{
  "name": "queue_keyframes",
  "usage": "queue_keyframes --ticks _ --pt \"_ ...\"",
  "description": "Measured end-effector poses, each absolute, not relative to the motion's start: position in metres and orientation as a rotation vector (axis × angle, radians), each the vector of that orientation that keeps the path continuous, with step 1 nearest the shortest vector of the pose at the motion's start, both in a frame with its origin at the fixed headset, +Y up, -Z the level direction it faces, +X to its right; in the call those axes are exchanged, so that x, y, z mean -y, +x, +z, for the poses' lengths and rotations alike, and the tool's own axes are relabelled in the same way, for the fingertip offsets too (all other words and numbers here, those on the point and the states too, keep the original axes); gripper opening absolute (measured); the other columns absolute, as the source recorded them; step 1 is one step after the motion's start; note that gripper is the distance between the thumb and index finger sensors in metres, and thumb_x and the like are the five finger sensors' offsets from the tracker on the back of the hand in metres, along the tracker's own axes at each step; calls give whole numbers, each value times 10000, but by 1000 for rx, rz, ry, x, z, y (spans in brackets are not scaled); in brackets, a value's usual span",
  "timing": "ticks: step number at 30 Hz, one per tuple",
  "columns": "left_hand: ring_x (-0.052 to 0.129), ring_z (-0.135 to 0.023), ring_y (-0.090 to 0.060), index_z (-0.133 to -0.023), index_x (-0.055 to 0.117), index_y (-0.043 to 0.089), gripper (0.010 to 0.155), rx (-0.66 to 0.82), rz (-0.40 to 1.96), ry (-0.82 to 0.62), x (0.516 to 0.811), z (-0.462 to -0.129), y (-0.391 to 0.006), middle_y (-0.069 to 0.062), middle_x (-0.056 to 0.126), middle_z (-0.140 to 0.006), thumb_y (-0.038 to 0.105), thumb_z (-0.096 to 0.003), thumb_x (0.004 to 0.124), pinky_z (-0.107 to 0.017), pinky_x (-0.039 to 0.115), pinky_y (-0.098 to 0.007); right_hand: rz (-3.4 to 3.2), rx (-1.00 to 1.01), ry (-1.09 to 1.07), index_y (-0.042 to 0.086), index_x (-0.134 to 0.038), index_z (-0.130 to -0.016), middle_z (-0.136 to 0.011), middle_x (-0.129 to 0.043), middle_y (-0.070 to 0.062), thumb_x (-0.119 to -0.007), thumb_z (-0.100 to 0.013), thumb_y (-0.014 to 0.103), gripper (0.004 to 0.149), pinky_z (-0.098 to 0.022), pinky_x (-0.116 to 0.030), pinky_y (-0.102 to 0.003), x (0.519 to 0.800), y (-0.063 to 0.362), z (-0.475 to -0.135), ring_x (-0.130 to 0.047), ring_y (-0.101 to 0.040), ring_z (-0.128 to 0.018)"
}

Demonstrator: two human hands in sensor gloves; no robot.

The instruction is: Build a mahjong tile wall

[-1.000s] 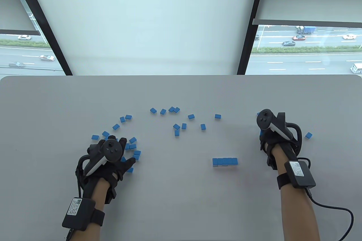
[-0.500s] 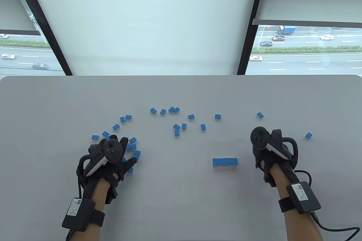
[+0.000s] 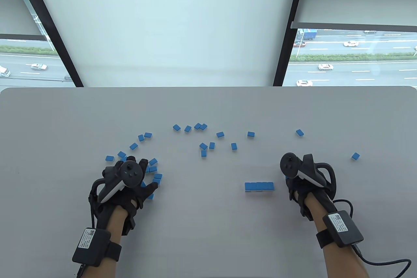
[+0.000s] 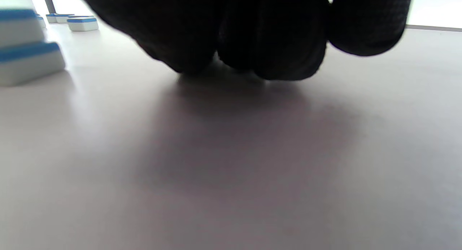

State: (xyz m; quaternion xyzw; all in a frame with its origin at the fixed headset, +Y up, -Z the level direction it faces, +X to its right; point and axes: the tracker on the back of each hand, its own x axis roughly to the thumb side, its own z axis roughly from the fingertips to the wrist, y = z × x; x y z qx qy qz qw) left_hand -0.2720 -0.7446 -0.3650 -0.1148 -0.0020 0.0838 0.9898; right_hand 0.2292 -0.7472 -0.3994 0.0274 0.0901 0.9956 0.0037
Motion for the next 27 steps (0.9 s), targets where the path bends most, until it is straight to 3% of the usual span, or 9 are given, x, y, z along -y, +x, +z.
queue_keyframes --ticks 8,13,19,27 --pt "281 -1090 -447 -1122 376 360 864 1 174 -228 745 -365 -273 -34 287 -1208 718 -391 666 -691 249 -749 3019 97 -26 217 -676 -928 -845 -789 -49 -876 -391 343 587 -495 -784 -496 658 263 -406 -926 -271 -562" --pt "280 -1090 -448 -1123 376 360 864 -4 174 -226 744 -366 -274 -34 285 -1209 718 -392 666 -690 249 -750 2974 213 -193 225 -696 -920 -875 -781 -53 -881 -390 364 579 -504 -779 -502 629 302 -416 -924 -284 -581" --pt "280 -1090 -448 -1123 375 361 865 -3 165 -223 743 -365 -274 -35 286 -1208 719 -391 666 -689 249 -751 2956 295 -432 225 -702 -918 -896 -772 -58 -883 -387 376 581 -502 -781 -506 640 353 -423 -929 -292 -591" --pt "281 -1090 -448 -1122 375 361 864 -17 162 -229 746 -366 -277 -34 286 -1208 718 -392 666 -688 248 -751 3011 128 -710 204 -704 -924 -885 -790 -73 -890 -380 377 601 -468 -814 -493 704 401 -436 -967 -298 -582"
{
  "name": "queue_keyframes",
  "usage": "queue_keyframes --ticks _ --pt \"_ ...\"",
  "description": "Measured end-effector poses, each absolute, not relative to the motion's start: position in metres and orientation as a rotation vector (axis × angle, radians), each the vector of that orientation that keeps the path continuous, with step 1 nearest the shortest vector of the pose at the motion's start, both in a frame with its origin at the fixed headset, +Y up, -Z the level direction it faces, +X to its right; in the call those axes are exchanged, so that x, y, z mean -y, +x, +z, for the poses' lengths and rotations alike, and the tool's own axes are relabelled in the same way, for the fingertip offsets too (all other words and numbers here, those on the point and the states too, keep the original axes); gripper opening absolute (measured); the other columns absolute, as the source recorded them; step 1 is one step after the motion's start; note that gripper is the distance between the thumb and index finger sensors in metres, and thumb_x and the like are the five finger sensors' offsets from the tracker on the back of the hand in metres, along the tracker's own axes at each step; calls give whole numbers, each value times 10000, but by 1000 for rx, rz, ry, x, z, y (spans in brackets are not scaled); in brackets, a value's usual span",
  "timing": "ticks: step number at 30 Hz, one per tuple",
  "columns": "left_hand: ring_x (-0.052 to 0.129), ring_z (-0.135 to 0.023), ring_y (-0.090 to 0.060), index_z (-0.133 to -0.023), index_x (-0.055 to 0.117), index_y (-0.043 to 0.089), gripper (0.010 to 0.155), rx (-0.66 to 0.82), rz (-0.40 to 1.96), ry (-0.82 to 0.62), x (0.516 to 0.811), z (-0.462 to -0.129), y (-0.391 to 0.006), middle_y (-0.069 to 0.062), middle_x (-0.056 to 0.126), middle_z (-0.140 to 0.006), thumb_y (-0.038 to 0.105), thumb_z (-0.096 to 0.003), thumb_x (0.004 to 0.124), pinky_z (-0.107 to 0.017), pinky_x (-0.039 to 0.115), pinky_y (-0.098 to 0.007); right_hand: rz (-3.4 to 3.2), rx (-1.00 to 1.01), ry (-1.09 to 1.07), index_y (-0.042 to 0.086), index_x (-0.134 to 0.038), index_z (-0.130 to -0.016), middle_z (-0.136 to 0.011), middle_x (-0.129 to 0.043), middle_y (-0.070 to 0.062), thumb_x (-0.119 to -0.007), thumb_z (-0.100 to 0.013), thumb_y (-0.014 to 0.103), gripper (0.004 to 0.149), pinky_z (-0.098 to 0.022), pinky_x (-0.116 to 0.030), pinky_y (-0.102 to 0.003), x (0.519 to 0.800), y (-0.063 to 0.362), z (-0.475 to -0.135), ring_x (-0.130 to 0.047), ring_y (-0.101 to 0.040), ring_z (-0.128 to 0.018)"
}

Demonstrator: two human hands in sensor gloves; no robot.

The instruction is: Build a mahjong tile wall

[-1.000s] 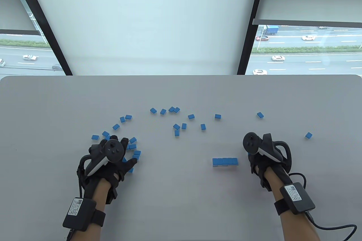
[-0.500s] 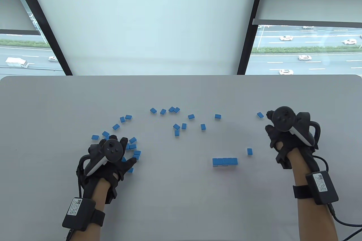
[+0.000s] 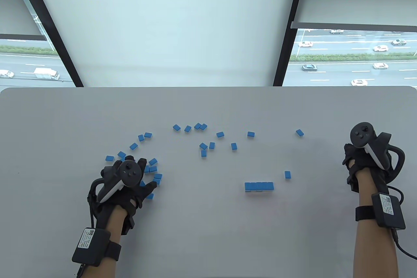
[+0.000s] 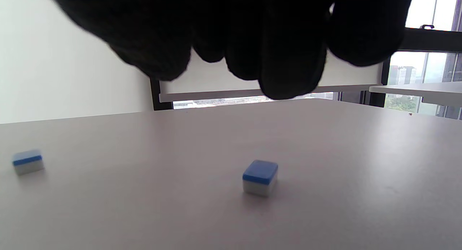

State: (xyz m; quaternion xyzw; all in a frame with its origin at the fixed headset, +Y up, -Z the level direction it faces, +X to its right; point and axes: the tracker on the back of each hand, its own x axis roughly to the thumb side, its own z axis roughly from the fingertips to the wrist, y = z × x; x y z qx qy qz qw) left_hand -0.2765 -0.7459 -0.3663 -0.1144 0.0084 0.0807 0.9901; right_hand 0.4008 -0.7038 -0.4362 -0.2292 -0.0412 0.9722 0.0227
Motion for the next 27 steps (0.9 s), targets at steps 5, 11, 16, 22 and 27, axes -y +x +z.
queue_keyframes --ticks 5,11,16,22,27 --pt "281 -1089 -448 -1122 378 360 862 -27 160 -243 750 -367 -278 -37 286 -1207 718 -392 666 -688 249 -751 3022 -75 -787 175 -660 -954 -901 -769 -96 -887 -382 364 644 -470 -815 -495 733 414 -443 -972 -306 -603" --pt "283 -1089 -448 -1121 378 361 862 -28 151 -256 753 -367 -276 -35 288 -1207 718 -391 665 -689 249 -750 2988 -172 -799 148 -646 -955 -866 -775 -114 -883 -392 325 637 -477 -801 -493 751 417 -446 -953 -288 -592" --pt "283 -1089 -449 -1121 378 360 862 -28 147 -257 753 -367 -276 -35 289 -1207 720 -391 664 -689 249 -750 2964 -146 -823 134 -713 -893 -786 -821 -102 -873 -390 291 550 -442 -826 -465 755 419 -446 -964 -232 -496" --pt "284 -1089 -449 -1122 379 359 864 -24 150 -256 753 -368 -275 -36 288 -1208 719 -391 665 -688 249 -751 2969 -134 -764 103 -702 -884 -727 -865 -85 -873 -384 286 559 -390 -859 -452 752 414 -443 -986 -206 -419" --pt "285 -1089 -450 -1122 377 359 864 -23 160 -256 753 -368 -275 -36 289 -1208 719 -391 665 -689 249 -750 2937 -5 -623 118 -679 -903 -749 -837 -93 -868 -385 293 579 -384 -847 -463 721 393 -433 -962 -231 -431"
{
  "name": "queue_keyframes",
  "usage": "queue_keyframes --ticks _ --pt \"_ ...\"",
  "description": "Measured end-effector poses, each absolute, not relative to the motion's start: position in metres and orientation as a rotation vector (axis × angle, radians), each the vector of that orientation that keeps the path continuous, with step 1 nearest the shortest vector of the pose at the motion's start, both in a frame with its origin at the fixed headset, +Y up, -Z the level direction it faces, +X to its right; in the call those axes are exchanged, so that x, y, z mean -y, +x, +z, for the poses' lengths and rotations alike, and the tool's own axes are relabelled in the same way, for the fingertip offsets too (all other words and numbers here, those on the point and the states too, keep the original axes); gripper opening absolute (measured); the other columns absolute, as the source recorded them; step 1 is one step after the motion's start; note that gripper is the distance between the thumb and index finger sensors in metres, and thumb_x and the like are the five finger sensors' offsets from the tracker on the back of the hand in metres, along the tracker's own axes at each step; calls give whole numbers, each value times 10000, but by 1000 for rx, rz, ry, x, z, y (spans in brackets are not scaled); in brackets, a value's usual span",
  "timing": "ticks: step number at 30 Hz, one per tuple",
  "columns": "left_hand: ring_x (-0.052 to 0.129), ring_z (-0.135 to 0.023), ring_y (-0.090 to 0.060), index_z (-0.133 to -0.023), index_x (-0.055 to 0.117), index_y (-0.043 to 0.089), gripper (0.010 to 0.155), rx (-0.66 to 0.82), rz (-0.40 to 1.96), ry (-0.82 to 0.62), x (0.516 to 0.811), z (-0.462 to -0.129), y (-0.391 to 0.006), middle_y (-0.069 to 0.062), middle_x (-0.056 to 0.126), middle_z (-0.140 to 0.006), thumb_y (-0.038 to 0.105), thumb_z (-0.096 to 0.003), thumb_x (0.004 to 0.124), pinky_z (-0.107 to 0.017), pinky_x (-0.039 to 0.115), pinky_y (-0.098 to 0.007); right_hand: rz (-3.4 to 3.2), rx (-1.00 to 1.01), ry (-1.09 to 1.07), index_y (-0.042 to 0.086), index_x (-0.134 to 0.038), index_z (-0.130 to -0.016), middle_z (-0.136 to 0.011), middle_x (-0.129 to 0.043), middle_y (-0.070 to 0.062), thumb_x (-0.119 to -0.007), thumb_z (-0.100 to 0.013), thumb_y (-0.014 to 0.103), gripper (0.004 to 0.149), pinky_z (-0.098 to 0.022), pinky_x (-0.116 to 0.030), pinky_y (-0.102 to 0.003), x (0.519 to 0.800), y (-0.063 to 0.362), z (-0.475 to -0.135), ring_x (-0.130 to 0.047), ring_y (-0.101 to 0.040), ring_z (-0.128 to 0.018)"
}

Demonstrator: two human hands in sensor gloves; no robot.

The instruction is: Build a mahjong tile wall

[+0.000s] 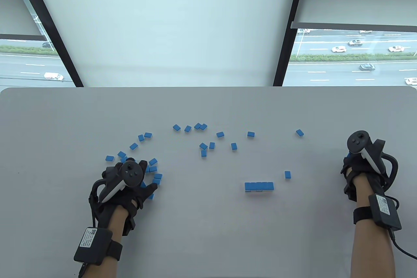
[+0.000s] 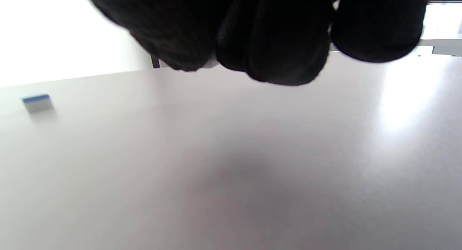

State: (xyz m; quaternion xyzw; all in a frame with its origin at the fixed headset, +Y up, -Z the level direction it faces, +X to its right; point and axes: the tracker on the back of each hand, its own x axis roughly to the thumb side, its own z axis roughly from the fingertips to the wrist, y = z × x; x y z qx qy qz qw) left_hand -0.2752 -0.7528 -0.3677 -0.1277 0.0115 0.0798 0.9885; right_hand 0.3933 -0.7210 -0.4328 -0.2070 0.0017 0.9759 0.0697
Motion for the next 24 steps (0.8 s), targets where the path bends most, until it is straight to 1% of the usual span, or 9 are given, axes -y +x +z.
queue_keyframes --ticks 6,9,11,15,20,24 --pt "285 -1089 -448 -1122 377 360 863 -19 172 -247 751 -367 -276 -36 288 -1207 717 -392 666 -690 251 -749 2886 148 -428 131 -674 -910 -757 -832 -86 -869 -387 300 584 -391 -842 -465 683 358 -415 -958 -234 -441" --pt "287 -1089 -447 -1122 377 360 863 -11 174 -240 749 -367 -275 -35 288 -1207 718 -391 666 -691 252 -749 2889 181 -359 140 -676 -911 -759 -833 -83 -871 -387 302 582 -396 -840 -465 677 338 -406 -958 -234 -444" --pt "285 -1089 -448 -1122 376 360 865 -6 175 -236 748 -366 -274 -34 288 -1207 718 -390 667 -689 252 -750 2898 195 -307 145 -679 -911 -760 -834 -78 -873 -386 302 581 -399 -840 -465 677 323 -399 -960 -234 -448" --pt "285 -1090 -447 -1122 376 359 864 3 172 -234 748 -365 -272 -35 289 -1207 718 -391 666 -689 252 -750 2932 165 -188 157 -688 -911 -760 -842 -73 -878 -383 304 581 -405 -842 -467 694 297 -392 -966 -237 -451" --pt "287 -1089 -449 -1122 375 361 865 6 167 -237 748 -365 -271 -36 288 -1208 719 -390 665 -689 252 -750 3008 -11 -73 174 -691 -909 -765 -842 -68 -881 -381 300 575 -411 -842 -467 726 276 -396 -970 -244 -464" --pt "287 -1089 -448 -1121 376 361 863 4 166 -239 748 -365 -271 -35 289 -1207 718 -390 666 -689 252 -750 3017 -127 -10 184 -700 -905 -763 -850 -65 -883 -380 295 567 -417 -844 -466 743 266 -398 -976 -248 -468"
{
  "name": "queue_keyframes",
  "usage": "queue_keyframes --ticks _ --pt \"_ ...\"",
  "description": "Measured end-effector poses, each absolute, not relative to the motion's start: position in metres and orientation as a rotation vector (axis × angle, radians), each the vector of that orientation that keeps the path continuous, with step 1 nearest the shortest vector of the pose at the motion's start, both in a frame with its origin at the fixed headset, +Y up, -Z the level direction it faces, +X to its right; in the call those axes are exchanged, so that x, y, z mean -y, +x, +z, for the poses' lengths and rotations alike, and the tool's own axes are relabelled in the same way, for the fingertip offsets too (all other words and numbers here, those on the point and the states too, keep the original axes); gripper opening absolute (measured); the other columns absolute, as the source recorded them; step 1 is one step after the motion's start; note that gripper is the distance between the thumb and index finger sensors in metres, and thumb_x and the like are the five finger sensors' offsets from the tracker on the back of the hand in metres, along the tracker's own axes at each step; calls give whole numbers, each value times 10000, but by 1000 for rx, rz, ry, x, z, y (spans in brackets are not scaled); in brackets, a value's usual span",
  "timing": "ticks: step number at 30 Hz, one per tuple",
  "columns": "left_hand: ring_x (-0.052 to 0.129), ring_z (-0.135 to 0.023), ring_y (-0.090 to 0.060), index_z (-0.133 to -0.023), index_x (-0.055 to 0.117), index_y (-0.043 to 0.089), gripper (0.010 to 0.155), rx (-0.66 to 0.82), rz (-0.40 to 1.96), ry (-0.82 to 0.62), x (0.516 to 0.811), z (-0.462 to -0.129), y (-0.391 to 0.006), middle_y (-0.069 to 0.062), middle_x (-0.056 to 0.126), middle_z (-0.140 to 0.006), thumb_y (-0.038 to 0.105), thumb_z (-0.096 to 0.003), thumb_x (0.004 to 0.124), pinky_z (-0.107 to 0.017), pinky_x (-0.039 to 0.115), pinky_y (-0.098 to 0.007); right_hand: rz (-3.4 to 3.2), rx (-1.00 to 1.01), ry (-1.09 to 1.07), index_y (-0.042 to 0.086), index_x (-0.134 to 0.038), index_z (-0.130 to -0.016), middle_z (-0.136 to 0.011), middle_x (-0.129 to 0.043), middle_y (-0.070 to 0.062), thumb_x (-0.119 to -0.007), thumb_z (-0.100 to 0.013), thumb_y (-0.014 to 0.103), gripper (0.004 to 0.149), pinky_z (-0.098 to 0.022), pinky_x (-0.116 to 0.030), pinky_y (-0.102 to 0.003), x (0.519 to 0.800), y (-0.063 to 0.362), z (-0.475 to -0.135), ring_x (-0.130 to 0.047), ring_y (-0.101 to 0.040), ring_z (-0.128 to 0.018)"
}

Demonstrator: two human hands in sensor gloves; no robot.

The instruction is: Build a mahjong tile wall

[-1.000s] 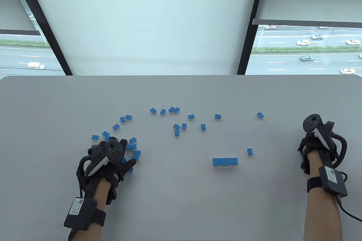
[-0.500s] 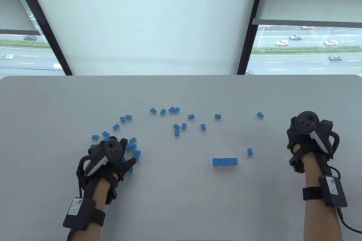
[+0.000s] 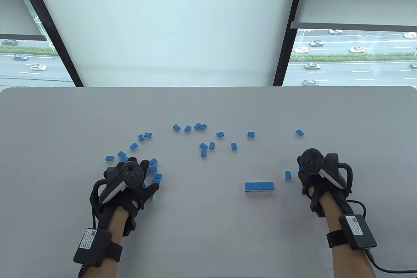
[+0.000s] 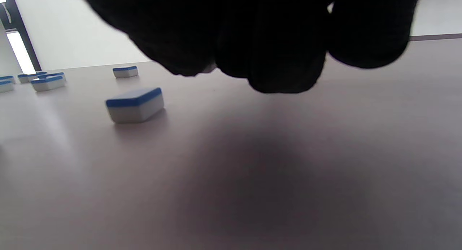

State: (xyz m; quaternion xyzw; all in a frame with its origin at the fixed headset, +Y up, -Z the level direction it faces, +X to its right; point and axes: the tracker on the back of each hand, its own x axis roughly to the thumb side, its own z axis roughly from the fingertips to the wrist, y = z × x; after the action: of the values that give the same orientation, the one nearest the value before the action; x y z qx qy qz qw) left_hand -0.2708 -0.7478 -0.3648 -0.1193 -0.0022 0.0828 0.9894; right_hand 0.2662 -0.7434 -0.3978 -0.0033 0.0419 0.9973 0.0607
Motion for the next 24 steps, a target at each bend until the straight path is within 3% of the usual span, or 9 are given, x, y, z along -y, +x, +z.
queue_keyframes --ticks 24 --pt "285 -1089 -448 -1122 373 360 864 2 150 -236 747 -365 -270 -35 288 -1207 719 -392 664 -689 252 -750 3047 -198 44 282 -700 -914 -767 -837 -48 -878 -389 323 556 -441 -801 -485 753 255 -397 -936 -261 -477"
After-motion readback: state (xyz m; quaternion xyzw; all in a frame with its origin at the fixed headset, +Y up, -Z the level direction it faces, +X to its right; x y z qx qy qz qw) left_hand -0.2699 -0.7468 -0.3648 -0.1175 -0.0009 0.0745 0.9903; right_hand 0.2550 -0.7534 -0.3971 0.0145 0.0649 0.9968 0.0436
